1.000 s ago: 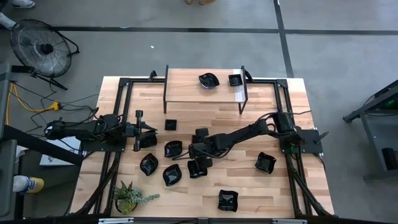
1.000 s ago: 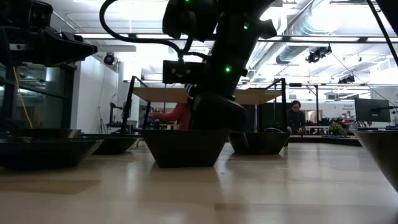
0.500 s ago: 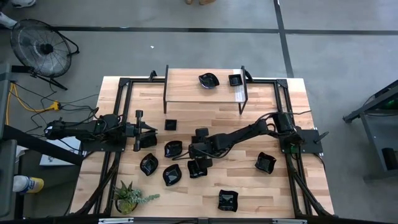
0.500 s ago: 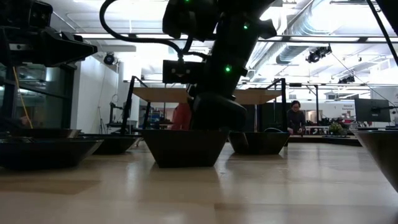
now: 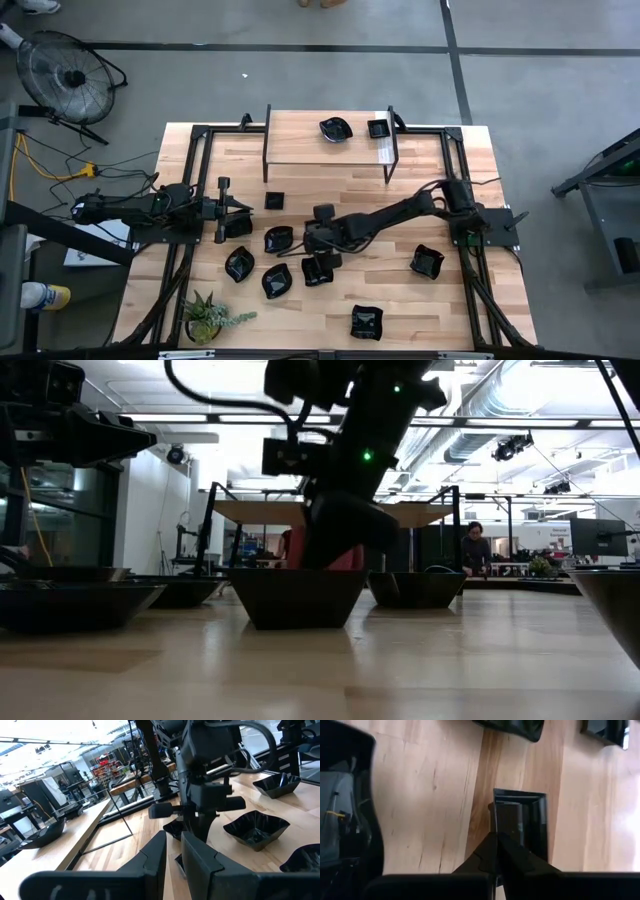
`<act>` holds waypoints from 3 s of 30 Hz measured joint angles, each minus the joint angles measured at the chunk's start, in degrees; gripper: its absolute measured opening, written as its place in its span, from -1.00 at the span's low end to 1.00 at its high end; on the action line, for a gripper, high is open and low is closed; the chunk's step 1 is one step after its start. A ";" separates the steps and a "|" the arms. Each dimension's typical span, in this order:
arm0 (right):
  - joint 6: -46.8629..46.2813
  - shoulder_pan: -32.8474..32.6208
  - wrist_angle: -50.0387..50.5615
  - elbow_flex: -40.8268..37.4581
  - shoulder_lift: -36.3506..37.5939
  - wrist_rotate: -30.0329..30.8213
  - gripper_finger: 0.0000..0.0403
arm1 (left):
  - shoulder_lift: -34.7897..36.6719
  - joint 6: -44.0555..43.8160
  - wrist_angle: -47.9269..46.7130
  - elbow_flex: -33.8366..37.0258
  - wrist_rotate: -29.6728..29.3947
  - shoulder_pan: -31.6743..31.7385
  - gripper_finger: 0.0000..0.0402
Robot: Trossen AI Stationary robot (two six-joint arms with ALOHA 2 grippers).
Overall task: Pick & Place Mini shaped plates
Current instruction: Stack the black square plate on top of the black square plate on the shelf
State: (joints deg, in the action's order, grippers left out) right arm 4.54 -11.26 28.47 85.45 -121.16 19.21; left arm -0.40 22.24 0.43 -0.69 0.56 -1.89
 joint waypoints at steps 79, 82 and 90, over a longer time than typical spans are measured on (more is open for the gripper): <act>-34.22 -3.28 48.11 -15.74 35.90 30.07 -0.99 | 0.00 -0.02 0.02 0.00 0.02 -0.02 -0.72; -32.65 -2.81 47.97 -17.03 39.10 30.84 -1.00 | 0.01 0.00 0.01 0.00 0.00 0.00 -0.72; -23.33 -0.21 44.26 -17.05 45.33 36.21 -0.99 | 0.01 -0.02 0.02 0.00 0.02 -0.01 -0.72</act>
State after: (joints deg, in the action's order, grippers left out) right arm -18.80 -11.47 72.73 68.40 -75.83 55.43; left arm -0.39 22.22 0.45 -0.69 0.58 -1.90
